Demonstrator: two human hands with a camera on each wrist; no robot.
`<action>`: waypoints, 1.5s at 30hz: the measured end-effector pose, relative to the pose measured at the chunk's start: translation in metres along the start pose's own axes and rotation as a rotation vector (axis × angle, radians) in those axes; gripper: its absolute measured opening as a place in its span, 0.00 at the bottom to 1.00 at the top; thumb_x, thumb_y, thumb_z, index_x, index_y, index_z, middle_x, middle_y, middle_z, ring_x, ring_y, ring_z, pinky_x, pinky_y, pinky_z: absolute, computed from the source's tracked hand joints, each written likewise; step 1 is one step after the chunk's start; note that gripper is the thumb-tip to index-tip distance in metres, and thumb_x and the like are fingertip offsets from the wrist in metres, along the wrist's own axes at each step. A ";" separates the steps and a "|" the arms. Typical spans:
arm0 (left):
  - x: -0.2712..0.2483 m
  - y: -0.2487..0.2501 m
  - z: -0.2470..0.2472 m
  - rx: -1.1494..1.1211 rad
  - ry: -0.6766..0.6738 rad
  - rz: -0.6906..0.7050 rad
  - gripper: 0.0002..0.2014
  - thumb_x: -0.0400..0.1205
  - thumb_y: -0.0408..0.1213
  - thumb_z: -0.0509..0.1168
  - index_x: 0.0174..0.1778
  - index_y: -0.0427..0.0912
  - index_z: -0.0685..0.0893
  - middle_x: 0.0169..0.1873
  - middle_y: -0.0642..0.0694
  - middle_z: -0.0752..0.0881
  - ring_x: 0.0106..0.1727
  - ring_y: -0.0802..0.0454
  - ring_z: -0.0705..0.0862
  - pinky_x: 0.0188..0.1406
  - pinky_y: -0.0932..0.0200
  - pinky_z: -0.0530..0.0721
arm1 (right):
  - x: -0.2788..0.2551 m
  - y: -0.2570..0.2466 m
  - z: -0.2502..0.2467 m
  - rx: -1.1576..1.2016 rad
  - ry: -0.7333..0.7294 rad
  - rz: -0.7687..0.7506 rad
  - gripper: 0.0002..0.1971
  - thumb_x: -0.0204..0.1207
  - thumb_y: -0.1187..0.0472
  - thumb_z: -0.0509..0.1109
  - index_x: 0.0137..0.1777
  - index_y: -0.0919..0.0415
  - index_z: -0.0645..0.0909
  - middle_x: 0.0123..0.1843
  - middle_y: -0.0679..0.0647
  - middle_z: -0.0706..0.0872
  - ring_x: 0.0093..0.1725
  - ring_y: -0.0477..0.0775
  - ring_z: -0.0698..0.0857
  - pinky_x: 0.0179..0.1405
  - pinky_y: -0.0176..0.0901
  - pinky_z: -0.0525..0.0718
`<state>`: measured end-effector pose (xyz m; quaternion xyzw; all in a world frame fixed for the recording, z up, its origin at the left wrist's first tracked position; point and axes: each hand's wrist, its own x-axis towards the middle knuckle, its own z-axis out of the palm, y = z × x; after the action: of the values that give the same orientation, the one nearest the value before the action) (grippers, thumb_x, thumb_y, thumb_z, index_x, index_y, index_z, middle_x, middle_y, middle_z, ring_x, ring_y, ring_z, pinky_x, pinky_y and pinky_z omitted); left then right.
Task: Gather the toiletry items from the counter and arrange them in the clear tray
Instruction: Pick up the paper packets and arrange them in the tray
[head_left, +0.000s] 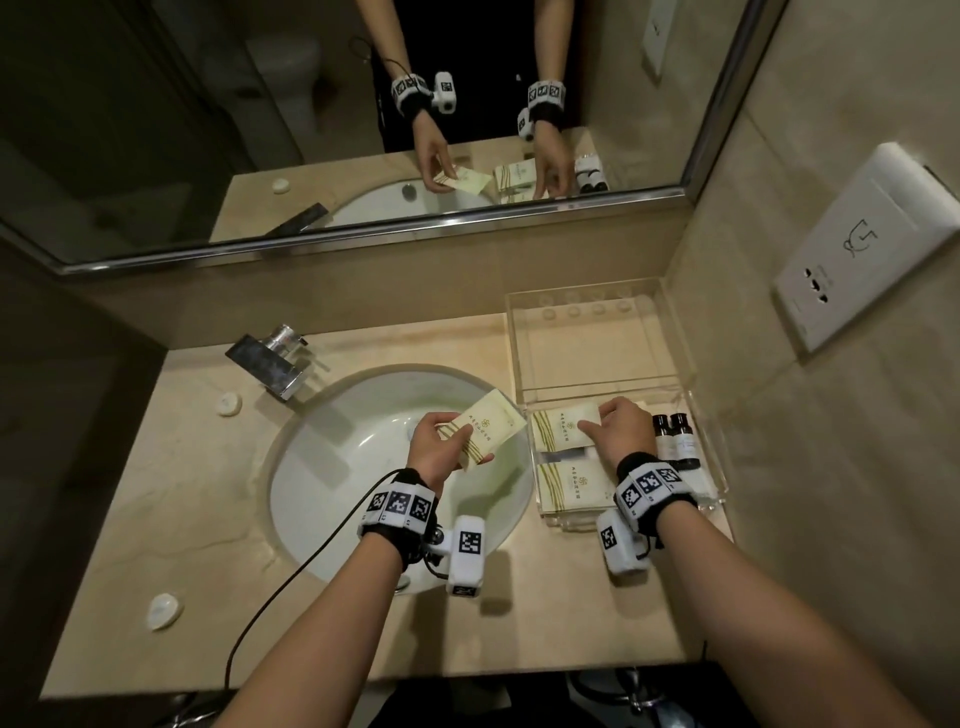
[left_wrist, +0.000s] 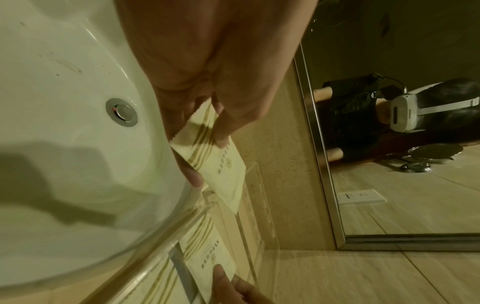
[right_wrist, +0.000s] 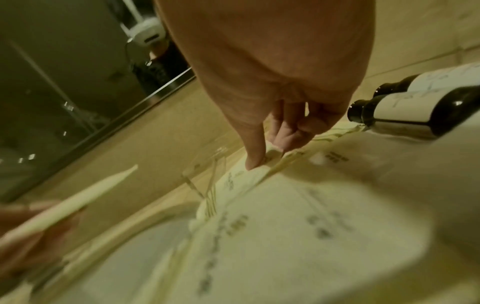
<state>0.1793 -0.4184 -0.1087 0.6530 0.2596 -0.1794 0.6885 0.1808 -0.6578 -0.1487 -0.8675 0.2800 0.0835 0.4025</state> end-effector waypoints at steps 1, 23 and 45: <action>0.001 -0.001 0.002 0.007 -0.010 -0.001 0.13 0.82 0.22 0.63 0.61 0.34 0.73 0.60 0.28 0.80 0.57 0.29 0.85 0.32 0.49 0.92 | -0.001 0.000 0.000 -0.023 0.006 -0.012 0.15 0.69 0.59 0.80 0.49 0.60 0.78 0.47 0.58 0.87 0.48 0.59 0.86 0.48 0.49 0.84; 0.015 -0.006 0.077 0.568 -0.044 0.362 0.10 0.75 0.29 0.73 0.52 0.40 0.86 0.49 0.49 0.87 0.38 0.53 0.82 0.44 0.61 0.80 | 0.008 0.012 -0.024 0.159 -0.154 0.046 0.26 0.75 0.57 0.76 0.71 0.67 0.78 0.65 0.61 0.85 0.66 0.59 0.82 0.68 0.46 0.77; 0.020 -0.036 0.085 0.966 -0.086 0.503 0.21 0.67 0.31 0.78 0.53 0.47 0.81 0.59 0.54 0.81 0.58 0.48 0.76 0.52 0.51 0.81 | 0.001 0.011 0.000 -0.075 0.030 -0.058 0.17 0.71 0.53 0.78 0.52 0.58 0.76 0.54 0.55 0.82 0.52 0.57 0.83 0.54 0.56 0.84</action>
<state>0.1845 -0.5042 -0.1488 0.9290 -0.0447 -0.1346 0.3417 0.1758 -0.6637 -0.1564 -0.8910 0.2573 0.0689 0.3678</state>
